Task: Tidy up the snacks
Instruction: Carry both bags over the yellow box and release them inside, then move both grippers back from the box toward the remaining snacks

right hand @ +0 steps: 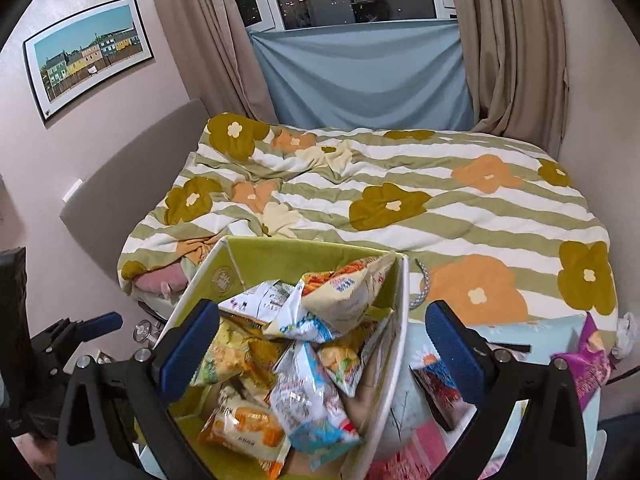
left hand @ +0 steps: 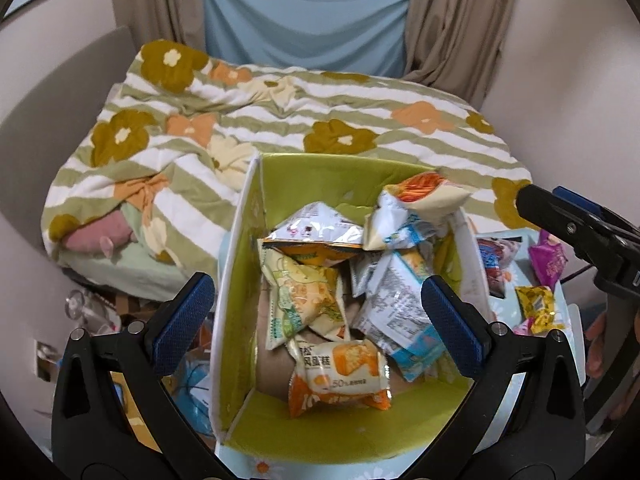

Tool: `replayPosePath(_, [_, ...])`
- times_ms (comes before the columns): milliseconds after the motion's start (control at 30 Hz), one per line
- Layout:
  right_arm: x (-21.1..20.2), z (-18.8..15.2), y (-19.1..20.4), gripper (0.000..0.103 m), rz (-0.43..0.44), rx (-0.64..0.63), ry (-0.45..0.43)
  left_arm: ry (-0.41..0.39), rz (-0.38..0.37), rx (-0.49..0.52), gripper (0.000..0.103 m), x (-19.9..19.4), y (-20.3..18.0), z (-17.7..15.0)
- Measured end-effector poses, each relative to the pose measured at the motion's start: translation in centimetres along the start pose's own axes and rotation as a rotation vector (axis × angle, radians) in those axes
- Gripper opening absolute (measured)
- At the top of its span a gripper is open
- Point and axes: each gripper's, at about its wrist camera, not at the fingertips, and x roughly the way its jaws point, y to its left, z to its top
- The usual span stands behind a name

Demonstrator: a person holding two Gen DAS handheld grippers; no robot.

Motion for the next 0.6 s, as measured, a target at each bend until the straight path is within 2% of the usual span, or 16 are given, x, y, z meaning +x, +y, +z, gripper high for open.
replayPosePath(267, [-6.2,-2.2,-1.9,0.103,-0.084,0.014,-0.022,0.001,-0.076,0.062,0.103,-1.0,-4.0,-1.3])
replayPosePath(400, [-9.1,-3.4,-3.6,0.103,-0.135,0.020,-0.047,0.000,-0.120,0.097,0.103,-1.6,-7.3,-2.5])
replayPosePath(600, [-13.5,-5.5,-8.5,0.103,-0.196,0.053,-0.085,-0.002,-0.143,0.161,0.103,-2.1,-14.0,-4.5])
